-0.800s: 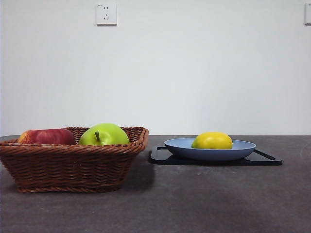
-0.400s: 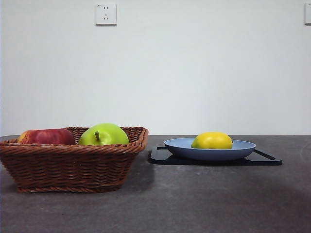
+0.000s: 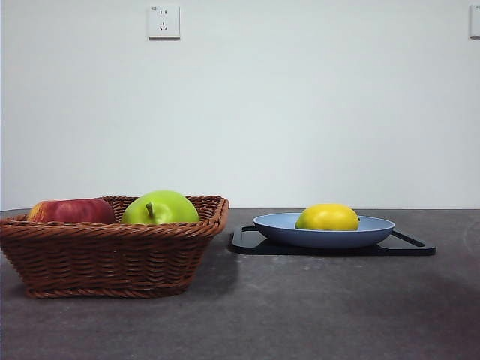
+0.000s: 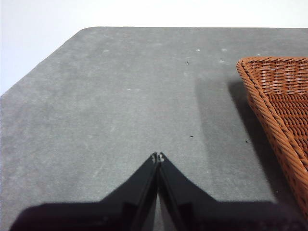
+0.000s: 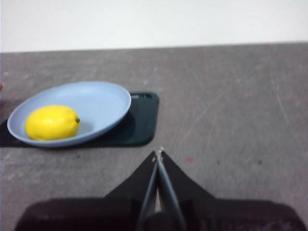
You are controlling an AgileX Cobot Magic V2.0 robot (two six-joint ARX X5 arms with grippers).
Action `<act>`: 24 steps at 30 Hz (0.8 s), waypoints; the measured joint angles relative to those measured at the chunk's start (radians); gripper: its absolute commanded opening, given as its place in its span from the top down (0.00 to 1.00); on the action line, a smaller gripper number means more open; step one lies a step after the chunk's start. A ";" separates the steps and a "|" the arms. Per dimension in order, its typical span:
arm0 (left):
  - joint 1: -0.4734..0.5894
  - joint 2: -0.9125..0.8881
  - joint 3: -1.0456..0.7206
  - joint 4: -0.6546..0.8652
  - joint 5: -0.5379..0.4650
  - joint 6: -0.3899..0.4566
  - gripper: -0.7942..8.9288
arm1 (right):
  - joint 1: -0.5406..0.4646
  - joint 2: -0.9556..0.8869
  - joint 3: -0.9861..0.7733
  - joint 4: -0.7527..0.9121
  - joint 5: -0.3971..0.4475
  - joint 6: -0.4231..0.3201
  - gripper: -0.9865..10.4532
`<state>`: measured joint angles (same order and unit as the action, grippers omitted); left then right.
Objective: Take the lemon from the basket,put the lemon in the plate,hand out the plate
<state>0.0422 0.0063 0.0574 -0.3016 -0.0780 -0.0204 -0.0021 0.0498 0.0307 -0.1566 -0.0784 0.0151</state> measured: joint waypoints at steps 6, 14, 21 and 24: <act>0.000 0.000 0.000 0.000 0.000 0.000 0.91 | 0.000 -0.002 -0.003 -0.046 0.003 0.056 0.91; 0.000 0.000 0.000 0.000 0.000 0.000 0.91 | 0.000 -0.003 -0.003 -0.046 0.003 0.068 0.91; 0.000 0.000 0.000 0.000 0.000 0.000 0.91 | 0.000 0.000 -0.003 -0.046 0.003 0.071 0.91; 0.000 0.000 0.000 0.000 0.000 0.000 0.91 | 0.000 0.000 -0.003 -0.046 0.003 0.071 0.91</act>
<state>0.0422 0.0063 0.0570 -0.3016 -0.0780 -0.0204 -0.0021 0.0502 0.0277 -0.2024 -0.0753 0.0864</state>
